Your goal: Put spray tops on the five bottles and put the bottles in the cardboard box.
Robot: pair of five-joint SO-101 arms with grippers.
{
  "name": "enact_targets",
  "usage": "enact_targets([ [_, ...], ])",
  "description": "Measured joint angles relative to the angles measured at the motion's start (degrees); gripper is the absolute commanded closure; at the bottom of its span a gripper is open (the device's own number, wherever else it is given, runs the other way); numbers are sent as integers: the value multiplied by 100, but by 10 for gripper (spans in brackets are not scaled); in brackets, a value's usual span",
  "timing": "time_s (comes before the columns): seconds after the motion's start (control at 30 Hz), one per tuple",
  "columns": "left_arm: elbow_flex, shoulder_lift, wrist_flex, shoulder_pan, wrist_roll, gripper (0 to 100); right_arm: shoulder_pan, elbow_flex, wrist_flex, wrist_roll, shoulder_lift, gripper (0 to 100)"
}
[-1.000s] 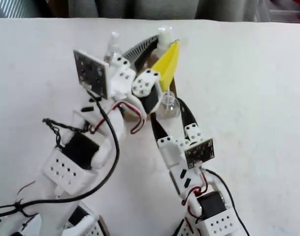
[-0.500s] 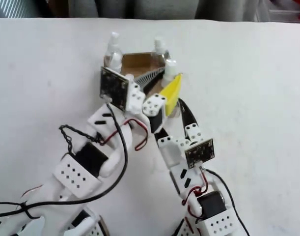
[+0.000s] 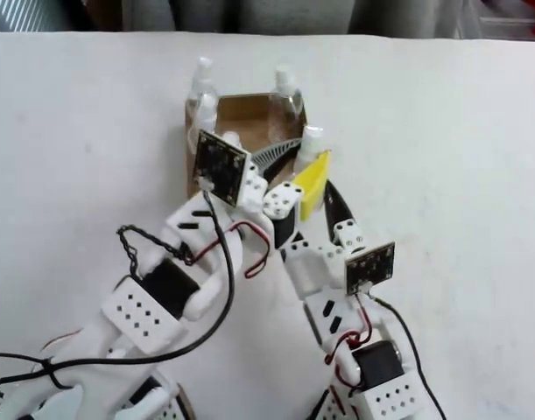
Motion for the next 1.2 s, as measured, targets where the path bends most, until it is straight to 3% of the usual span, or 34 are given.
enact_targets([
  [0.3, 299, -97, -123, 0, -229, 969, -9, 0, 9, -132, 18, 933],
  [0.5, 791, -176, -958, 9, -519, 961, -9, 0, 9, -132, 18, 933],
  [0.8, 835, -53, -932, -26, -519, 661, 44, 0, 9, -141, 9, 933],
  [1.07, 862, -62, -862, -26, -527, 653, 35, 0, 9, -141, 0, 933],
  [1.2, 466, -62, -185, -26, -545, 653, 35, 0, 9, -141, 0, 933],
])
